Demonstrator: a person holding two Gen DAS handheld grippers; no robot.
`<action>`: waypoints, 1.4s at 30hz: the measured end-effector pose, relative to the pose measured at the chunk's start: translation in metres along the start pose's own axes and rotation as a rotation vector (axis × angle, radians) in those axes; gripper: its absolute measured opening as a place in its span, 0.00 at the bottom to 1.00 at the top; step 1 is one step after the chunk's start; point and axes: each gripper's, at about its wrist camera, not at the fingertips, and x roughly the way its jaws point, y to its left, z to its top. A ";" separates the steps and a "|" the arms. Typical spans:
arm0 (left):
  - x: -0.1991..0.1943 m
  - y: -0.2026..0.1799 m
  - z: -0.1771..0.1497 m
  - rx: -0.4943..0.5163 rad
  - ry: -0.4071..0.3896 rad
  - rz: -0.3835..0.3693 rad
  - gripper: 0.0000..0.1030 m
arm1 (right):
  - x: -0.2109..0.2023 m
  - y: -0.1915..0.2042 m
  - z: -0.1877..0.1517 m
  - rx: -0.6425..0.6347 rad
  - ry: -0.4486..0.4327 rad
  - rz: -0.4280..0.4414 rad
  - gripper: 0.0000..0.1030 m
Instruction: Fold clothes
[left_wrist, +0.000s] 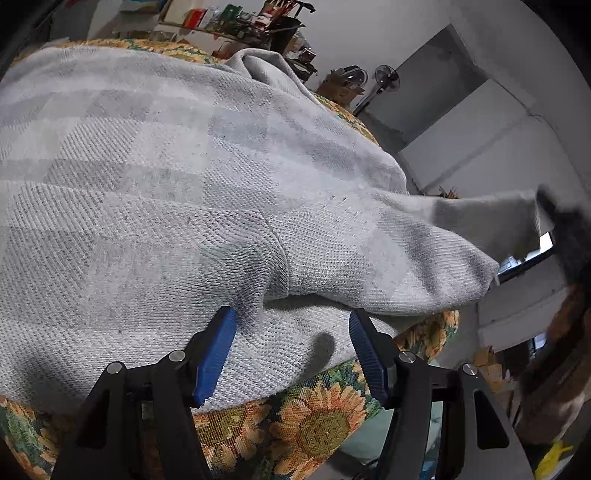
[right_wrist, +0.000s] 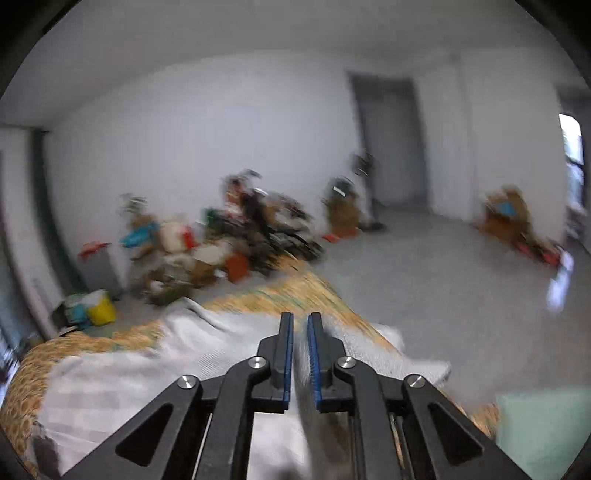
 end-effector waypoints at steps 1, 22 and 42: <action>0.000 0.002 0.001 -0.014 0.004 -0.008 0.62 | 0.000 0.016 0.013 -0.043 -0.040 0.029 0.07; -0.004 0.006 0.007 -0.042 0.037 -0.041 0.62 | 0.018 -0.080 -0.152 0.362 0.500 0.040 0.45; -0.009 0.002 -0.001 -0.010 0.023 -0.034 0.62 | 0.063 -0.092 -0.143 0.309 0.411 0.112 0.24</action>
